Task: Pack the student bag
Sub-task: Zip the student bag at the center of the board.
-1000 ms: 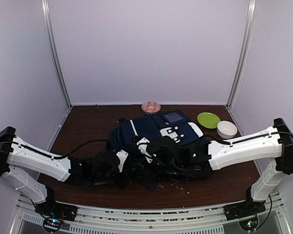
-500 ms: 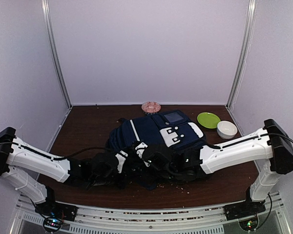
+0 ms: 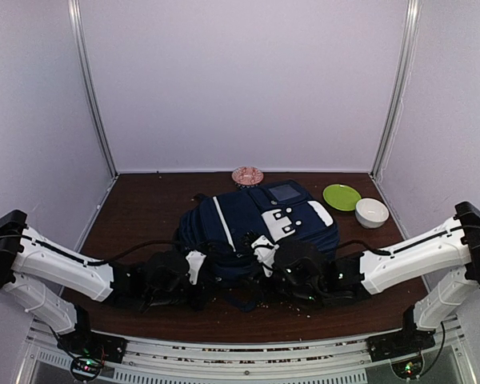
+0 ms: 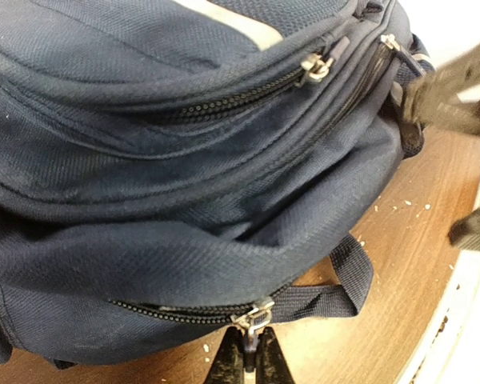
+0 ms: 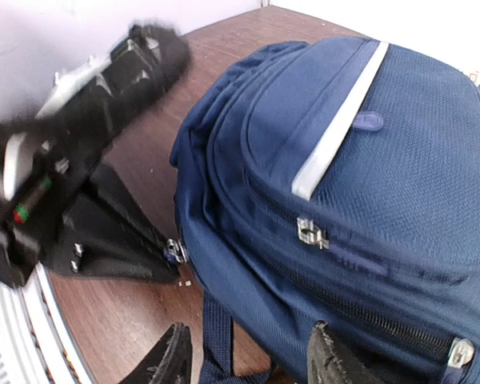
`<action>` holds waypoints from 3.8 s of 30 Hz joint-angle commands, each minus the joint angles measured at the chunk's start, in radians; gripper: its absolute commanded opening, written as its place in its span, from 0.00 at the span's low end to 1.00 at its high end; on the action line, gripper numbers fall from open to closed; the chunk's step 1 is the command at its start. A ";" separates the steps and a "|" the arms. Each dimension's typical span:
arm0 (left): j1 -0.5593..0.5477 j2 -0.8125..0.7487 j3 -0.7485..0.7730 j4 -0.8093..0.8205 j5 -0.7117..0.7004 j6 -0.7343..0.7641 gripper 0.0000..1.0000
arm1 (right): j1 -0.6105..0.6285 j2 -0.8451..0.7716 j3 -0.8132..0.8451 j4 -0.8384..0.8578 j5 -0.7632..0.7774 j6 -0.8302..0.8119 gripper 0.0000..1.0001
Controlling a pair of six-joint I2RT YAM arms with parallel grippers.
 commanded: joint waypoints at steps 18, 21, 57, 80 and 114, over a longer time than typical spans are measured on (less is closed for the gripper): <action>0.022 -0.033 -0.058 0.162 0.079 -0.020 0.00 | -0.071 0.062 0.009 0.113 -0.137 -0.121 0.45; 0.022 -0.028 -0.060 0.164 0.079 -0.021 0.00 | -0.072 0.062 0.009 0.118 -0.201 -0.119 0.45; 0.025 -0.047 -0.065 0.108 0.039 -0.016 0.00 | -0.067 -0.018 0.009 0.021 -0.143 -0.108 0.00; 0.036 -0.018 -0.077 0.101 0.022 -0.044 0.00 | -0.067 -0.168 -0.106 0.001 -0.140 -0.036 0.00; 0.037 -0.178 -0.138 -0.159 -0.059 -0.137 0.00 | -0.068 -0.337 -0.250 0.013 -0.062 0.050 0.00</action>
